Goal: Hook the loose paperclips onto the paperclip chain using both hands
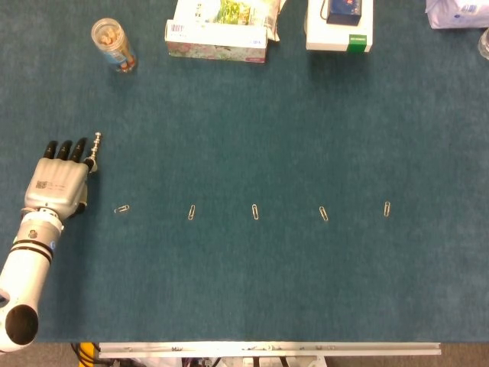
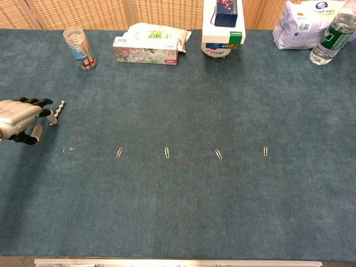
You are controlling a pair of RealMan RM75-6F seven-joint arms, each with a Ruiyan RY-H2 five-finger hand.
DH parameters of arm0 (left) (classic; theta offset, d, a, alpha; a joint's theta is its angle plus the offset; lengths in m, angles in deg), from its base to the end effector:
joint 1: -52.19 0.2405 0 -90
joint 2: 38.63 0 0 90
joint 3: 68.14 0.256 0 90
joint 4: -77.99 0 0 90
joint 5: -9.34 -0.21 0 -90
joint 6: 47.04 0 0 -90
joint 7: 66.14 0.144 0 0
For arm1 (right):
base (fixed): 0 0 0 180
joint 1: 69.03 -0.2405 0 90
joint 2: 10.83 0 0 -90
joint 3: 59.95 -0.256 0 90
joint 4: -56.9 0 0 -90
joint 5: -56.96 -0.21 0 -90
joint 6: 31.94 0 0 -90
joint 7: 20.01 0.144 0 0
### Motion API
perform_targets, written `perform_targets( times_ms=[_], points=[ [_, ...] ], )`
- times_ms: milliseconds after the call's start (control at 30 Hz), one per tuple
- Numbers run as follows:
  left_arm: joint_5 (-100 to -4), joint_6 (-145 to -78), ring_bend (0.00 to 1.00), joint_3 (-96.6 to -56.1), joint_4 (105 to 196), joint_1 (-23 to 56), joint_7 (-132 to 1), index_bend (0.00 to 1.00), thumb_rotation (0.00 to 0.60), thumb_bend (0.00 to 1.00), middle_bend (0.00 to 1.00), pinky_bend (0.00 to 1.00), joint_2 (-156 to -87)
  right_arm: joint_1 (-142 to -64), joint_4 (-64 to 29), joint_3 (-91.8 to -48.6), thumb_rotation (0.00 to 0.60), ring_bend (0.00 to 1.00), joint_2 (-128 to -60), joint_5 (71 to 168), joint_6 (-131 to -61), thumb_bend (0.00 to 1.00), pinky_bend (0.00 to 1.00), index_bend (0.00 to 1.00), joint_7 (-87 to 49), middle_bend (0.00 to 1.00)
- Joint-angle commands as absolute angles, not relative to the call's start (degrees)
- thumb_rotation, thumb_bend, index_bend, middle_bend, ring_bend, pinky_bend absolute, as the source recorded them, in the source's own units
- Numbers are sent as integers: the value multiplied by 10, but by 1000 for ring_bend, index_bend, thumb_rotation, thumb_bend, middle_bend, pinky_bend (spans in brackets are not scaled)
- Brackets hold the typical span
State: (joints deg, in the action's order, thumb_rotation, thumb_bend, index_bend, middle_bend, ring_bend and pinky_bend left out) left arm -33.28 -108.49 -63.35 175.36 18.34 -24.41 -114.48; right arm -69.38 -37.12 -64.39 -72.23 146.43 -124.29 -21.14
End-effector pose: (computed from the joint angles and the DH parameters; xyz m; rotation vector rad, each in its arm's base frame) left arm -0.2774 0.2598 0.0312 -1.7845 -0.9864 -0.2273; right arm -0.3043 -0.1611 0.1883 1.3210 -0.7809 0.9466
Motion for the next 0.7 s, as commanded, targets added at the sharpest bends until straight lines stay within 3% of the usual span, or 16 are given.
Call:
perform_targets(
  times_ms=[33, 700],
  points=[
    [-330, -1085, 0, -632, 1749, 184, -242, 243, 600, 717, 0, 1, -1145, -694, -371, -644, 600, 370, -722, 1465, -1244, 614, 438, 430, -211, 421],
    [-323, -1097, 0, -640, 1713, 188, -227, 243, 600, 717, 0, 1, -1159, -692, -374, -644, 600, 370, -719, 1467, -1248, 614, 438, 430, -208, 421]
  ],
)
